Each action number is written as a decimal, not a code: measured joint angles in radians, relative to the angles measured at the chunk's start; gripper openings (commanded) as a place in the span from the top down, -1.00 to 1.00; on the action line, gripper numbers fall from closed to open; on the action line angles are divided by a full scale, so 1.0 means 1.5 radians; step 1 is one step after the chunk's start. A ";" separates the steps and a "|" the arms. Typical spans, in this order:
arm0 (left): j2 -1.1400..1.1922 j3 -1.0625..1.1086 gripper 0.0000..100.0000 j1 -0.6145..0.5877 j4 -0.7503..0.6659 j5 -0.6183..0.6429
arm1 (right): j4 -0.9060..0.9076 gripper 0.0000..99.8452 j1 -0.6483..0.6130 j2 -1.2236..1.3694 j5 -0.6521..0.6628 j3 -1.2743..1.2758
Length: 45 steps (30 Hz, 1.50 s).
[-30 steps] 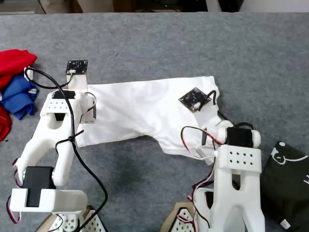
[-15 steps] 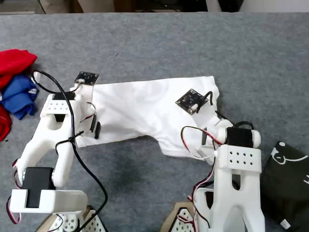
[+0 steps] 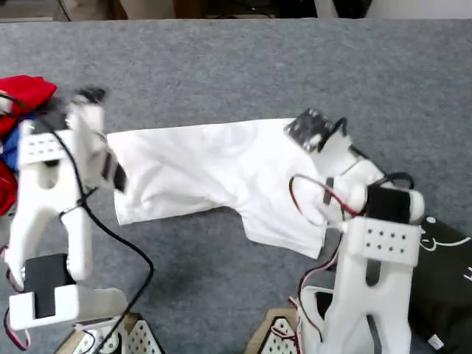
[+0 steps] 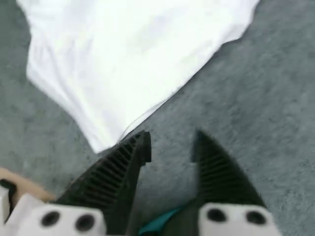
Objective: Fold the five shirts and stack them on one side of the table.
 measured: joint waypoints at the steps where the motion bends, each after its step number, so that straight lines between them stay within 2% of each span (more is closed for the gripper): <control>1: 0.000 -0.032 0.76 -0.005 -0.001 0.029 | -0.012 0.94 -0.004 0.019 -0.013 -0.015; 6: 0.002 -0.084 0.97 0.017 -0.062 0.166 | -0.096 0.93 -0.055 0.154 -0.089 -0.086; 13: 0.103 0.015 0.96 0.111 -0.200 0.190 | -0.234 0.93 -0.133 0.419 -0.218 -0.176; 16: 0.154 0.043 0.96 0.121 -0.221 0.191 | -0.277 0.93 -0.137 0.549 -0.252 -0.229; 22: 0.203 0.082 0.96 0.124 -0.232 0.189 | -0.285 0.93 -0.122 0.801 -0.265 -0.390; 29: 0.199 0.117 0.96 0.139 -0.235 0.187 | -0.190 0.93 -0.104 0.963 -0.233 -0.613; 37: 0.203 0.095 0.96 0.107 -0.179 0.090 | -0.080 0.95 -0.090 1.068 -0.194 -0.802; 45: 0.196 -0.072 0.96 0.098 0.028 0.029 | 0.073 0.99 -0.087 1.068 -0.146 -0.925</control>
